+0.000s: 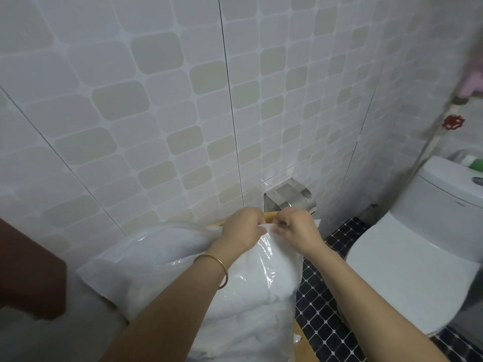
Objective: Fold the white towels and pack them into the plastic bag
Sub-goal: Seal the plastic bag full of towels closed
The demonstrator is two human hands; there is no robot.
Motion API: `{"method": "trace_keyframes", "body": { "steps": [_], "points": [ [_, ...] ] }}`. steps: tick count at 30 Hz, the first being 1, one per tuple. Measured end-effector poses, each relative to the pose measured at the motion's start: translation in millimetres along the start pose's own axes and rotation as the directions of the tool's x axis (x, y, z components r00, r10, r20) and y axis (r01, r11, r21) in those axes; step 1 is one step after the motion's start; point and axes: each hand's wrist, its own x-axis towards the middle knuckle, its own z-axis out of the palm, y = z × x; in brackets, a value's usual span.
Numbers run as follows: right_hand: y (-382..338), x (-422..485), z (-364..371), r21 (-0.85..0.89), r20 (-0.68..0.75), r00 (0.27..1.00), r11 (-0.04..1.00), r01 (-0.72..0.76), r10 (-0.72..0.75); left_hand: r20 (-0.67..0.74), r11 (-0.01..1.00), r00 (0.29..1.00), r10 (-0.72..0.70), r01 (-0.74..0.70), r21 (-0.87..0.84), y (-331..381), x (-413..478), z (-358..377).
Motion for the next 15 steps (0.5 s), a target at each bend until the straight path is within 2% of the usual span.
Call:
{"method": "trace_keyframes", "body": {
  "steps": [6, 11, 15],
  "points": [
    [2.7, -0.6, 2.4, -0.090, 0.005, 1.000, 0.996, 0.002, -0.002, -0.070, 0.999, 0.997, 0.025, -0.023, 0.037, 2.6, -1.1, 6.6],
    [0.7, 1.0, 1.7, -0.048, -0.007, 1.000, 0.999, -0.010, 0.009, -0.006, 0.999, 0.999, 0.038, -0.038, 0.036, 3.6, -0.4, 2.3],
    [-1.8, -1.0, 2.0, -0.030, -0.041, 0.999, 1.000, 0.004, -0.005, -0.017, 0.998, 0.999, 0.041, -0.040, 0.048, 6.8, -1.2, 2.1]
  ]
}}
